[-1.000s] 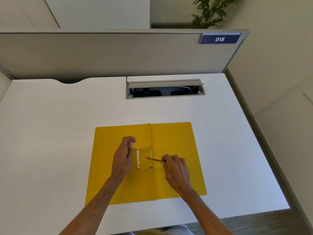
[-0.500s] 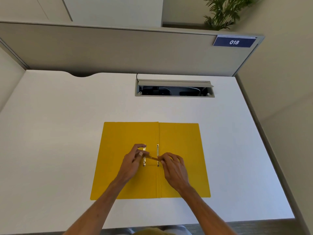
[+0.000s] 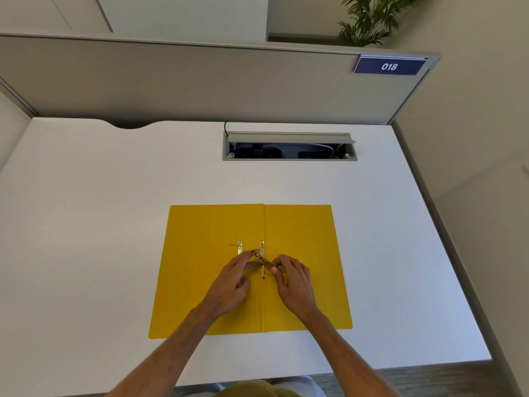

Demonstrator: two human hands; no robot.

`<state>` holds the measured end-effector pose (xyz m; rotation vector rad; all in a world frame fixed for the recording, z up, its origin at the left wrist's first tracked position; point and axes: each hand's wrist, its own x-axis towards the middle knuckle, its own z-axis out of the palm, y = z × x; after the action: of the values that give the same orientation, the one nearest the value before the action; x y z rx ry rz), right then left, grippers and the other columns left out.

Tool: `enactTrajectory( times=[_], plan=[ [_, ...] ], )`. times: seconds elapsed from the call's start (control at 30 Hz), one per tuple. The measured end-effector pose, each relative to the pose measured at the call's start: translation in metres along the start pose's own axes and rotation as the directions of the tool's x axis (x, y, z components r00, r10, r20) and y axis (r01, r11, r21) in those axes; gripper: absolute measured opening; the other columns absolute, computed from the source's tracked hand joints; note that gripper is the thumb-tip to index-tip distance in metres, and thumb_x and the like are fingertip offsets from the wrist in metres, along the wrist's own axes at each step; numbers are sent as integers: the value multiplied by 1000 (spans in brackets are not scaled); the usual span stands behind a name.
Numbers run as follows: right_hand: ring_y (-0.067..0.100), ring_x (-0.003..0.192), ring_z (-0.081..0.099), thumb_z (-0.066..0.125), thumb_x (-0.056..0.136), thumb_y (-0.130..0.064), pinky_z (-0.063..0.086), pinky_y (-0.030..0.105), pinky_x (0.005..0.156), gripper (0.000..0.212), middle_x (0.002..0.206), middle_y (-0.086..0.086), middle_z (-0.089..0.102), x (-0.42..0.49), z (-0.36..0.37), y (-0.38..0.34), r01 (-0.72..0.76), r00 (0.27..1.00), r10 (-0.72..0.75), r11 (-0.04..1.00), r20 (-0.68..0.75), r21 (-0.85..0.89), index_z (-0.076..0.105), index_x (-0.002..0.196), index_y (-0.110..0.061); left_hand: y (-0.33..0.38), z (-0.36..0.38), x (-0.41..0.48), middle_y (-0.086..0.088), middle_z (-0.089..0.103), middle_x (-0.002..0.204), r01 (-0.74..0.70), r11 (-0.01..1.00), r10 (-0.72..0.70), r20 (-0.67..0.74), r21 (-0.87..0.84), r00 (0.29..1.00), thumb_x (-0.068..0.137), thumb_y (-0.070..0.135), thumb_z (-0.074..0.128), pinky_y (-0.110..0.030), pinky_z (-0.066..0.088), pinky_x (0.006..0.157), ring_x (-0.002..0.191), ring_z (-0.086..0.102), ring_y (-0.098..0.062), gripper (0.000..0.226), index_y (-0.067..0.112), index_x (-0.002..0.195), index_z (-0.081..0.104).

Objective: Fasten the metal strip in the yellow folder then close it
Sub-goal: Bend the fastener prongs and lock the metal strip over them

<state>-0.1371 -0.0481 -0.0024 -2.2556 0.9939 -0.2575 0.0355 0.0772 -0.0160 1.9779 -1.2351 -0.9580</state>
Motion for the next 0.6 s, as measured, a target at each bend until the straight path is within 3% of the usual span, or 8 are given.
enactTrajectory(
  times=[0.1,0.2,0.27,0.43,0.6],
  plan=[
    [9,120,66,59,108,-26,48,37,105,9,117,-9,74,7,-4,0,-108,994,105,978,24,178,65,115,-22,0,0,-1,19,43,168,-80,967,77,21,241,997,105,34,59,-43,29,134,166,16,-6,61,43,160,34],
    [13,116,68,66,105,-22,56,35,98,9,115,-3,74,11,-15,0,-226,972,231,896,34,381,69,112,-18,2,3,-4,10,40,172,-114,908,109,36,404,993,109,58,45,-41,18,137,169,12,-13,54,46,161,34],
    [16,113,67,70,102,-19,56,34,93,9,113,-1,74,11,-21,0,-273,958,282,842,53,464,72,110,-17,5,9,-6,13,42,171,-120,868,124,24,482,992,111,65,35,-40,14,138,169,14,-14,54,45,161,35],
    [10,88,68,73,100,-17,56,16,67,5,100,11,78,11,-35,-8,-410,904,380,647,195,643,77,100,-19,17,24,-4,13,50,166,-85,850,125,-43,521,991,111,65,34,-42,27,136,165,28,-18,55,39,158,46],
    [8,83,70,78,94,-13,51,20,67,12,100,16,79,10,-40,-13,-431,894,383,595,233,679,74,106,-13,19,29,-6,9,57,162,-121,820,189,-65,559,980,115,52,36,-46,31,134,162,37,-21,46,34,149,61]
  ],
)
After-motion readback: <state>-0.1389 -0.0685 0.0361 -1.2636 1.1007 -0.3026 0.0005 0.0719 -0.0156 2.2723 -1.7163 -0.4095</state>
